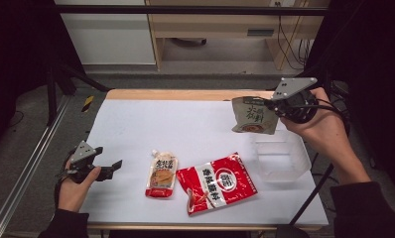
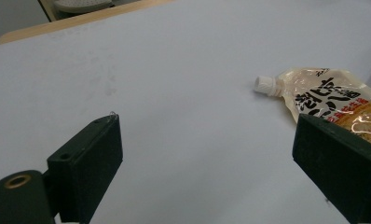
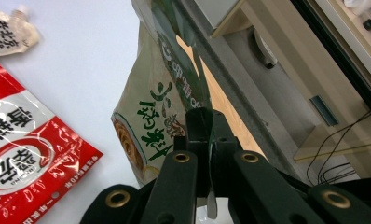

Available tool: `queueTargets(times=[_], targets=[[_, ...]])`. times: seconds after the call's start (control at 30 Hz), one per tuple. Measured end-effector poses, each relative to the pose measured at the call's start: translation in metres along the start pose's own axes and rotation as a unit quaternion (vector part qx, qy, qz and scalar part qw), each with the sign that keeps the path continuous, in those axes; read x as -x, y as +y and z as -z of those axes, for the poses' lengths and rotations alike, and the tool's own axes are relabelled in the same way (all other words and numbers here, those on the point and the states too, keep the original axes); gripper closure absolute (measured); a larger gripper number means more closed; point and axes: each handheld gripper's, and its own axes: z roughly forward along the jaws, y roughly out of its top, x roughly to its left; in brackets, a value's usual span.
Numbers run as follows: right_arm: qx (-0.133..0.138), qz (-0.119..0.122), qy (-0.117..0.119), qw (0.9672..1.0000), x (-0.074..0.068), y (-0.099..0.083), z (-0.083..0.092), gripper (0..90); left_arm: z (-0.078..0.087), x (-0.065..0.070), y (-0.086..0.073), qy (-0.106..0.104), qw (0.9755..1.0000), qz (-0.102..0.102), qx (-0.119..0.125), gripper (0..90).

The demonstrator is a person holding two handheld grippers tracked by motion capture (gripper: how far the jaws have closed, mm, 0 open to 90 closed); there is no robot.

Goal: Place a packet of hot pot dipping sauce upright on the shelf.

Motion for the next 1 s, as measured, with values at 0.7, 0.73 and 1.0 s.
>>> queueTargets(times=[0.7, 0.73, 1.0], targets=[[0.003, -0.041, -0.039, 0.9984, 0.034, -0.041, 0.000, 90.0, 0.000, -0.001, -0.001, 0.006, 1.0000, 0.006, -0.001, 8.4], [0.002, -0.043, -0.039, 0.9983, 0.035, -0.042, -0.001, 90.0, 0.000, -0.001, -0.001, 0.005, 1.0000, 0.007, -0.001, 8.4], [-0.008, -0.059, -0.043, 0.9973, 0.047, -0.059, -0.014, 90.0, -0.001, -0.002, -0.002, 0.004, 1.0000, 0.007, -0.003, 8.4]])
